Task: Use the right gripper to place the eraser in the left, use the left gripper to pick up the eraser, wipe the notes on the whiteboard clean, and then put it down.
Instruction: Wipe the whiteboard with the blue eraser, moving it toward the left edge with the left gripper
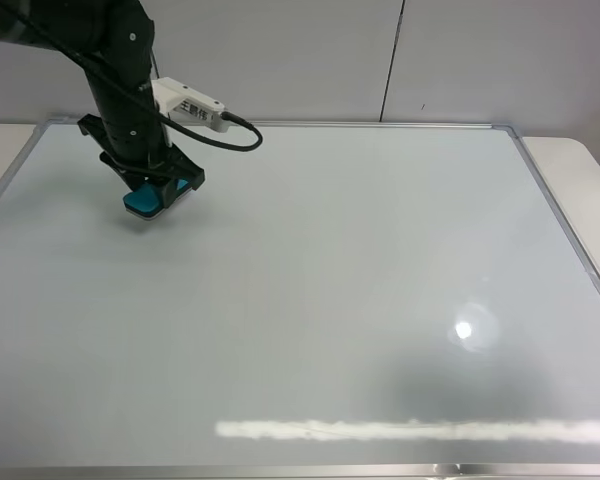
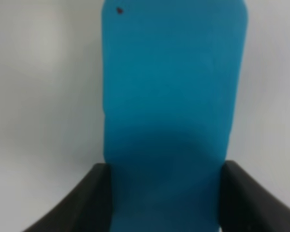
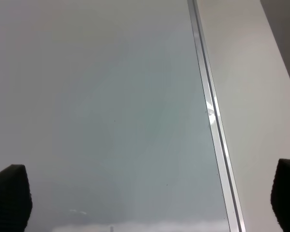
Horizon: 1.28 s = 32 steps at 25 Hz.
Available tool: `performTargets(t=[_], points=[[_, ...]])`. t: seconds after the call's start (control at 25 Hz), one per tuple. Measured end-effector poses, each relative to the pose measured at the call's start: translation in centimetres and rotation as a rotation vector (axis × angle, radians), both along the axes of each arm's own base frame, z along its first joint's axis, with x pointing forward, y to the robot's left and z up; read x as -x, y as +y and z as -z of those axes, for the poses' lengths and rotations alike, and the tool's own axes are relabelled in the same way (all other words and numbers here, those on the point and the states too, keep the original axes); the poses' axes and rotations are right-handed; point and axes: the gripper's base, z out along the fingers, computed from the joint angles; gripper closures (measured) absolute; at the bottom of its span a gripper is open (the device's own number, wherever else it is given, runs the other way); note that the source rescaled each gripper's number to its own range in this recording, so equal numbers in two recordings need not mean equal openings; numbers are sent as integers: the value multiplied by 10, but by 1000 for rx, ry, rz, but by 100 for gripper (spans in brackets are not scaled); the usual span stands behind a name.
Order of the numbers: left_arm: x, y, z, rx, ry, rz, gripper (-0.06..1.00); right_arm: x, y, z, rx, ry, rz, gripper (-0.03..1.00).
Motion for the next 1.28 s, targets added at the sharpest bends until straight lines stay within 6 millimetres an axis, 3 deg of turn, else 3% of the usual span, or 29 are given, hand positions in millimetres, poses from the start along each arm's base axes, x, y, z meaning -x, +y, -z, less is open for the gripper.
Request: performTargets(t=[0.16, 0.36, 0.64, 0.8, 1.28], points=[[24, 29, -7, 24, -18, -95, 91, 0, 0, 0, 0, 0, 0, -3], [67, 69, -8, 55, -36, -235, 91, 0, 0, 0, 0, 0, 0, -3], [114, 117, 8, 89, -60, -391, 91, 0, 0, 0, 0, 0, 0, -3], [119, 124, 16, 109, -87, -416, 91, 0, 0, 0, 0, 0, 0, -3], [120, 122, 31, 158, -137, -410, 91, 0, 0, 0, 0, 0, 0, -3]])
